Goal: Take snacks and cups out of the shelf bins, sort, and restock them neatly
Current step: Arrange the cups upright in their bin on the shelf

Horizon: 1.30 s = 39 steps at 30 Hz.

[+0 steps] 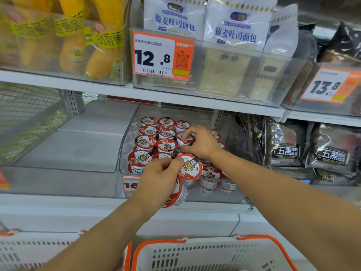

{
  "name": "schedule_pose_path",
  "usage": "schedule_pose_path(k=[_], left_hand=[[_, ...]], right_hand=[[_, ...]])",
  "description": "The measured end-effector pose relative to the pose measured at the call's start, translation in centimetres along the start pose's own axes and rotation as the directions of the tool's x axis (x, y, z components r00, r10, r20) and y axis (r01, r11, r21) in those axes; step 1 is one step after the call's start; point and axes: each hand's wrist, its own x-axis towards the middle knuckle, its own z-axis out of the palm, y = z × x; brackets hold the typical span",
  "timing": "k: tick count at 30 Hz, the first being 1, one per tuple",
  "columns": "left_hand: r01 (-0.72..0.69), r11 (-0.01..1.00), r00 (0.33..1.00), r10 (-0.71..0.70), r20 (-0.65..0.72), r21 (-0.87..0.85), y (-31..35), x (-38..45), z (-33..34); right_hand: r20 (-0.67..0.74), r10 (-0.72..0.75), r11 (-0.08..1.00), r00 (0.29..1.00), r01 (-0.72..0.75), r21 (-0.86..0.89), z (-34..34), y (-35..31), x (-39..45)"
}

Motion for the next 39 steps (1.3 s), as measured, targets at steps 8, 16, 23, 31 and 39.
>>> schedule_pose_path(k=[8, 16, 23, 31, 39], left_hand=[[0.023, 1.000, 1.000, -0.023, -0.001, 0.007, -0.1, 0.1, 0.3], [0.021, 1.000, 1.000, -0.021, -0.017, -0.002, 0.1, 0.0, 0.0], [0.017, 0.999, 0.997, -0.020, -0.075, -0.039, 0.6, 0.5, 0.1], [-0.029, 0.994, 0.998, 0.034, -0.050, 0.107, 1.2, 0.7, 1.3], [0.036, 0.964, 0.997, -0.017, -0.073, 0.263, 0.8, 3.2, 0.1]], right_hand=[[0.017, 0.039, 0.997, 0.999, -0.038, -0.072, -0.3, -0.6, 0.7], [0.092, -0.007, 0.997, 0.996, 0.014, -0.080, -1.0, -0.4, 0.6], [0.125, -0.067, 0.943, 0.990, 0.021, 0.333, -5.1, -1.8, -5.1], [0.186, -0.176, 0.815, 0.967, 0.037, 0.579, -5.7, -1.6, -9.0], [0.019, 0.112, 0.940, 0.994, -0.112, 0.323, -3.2, 0.7, -6.4]])
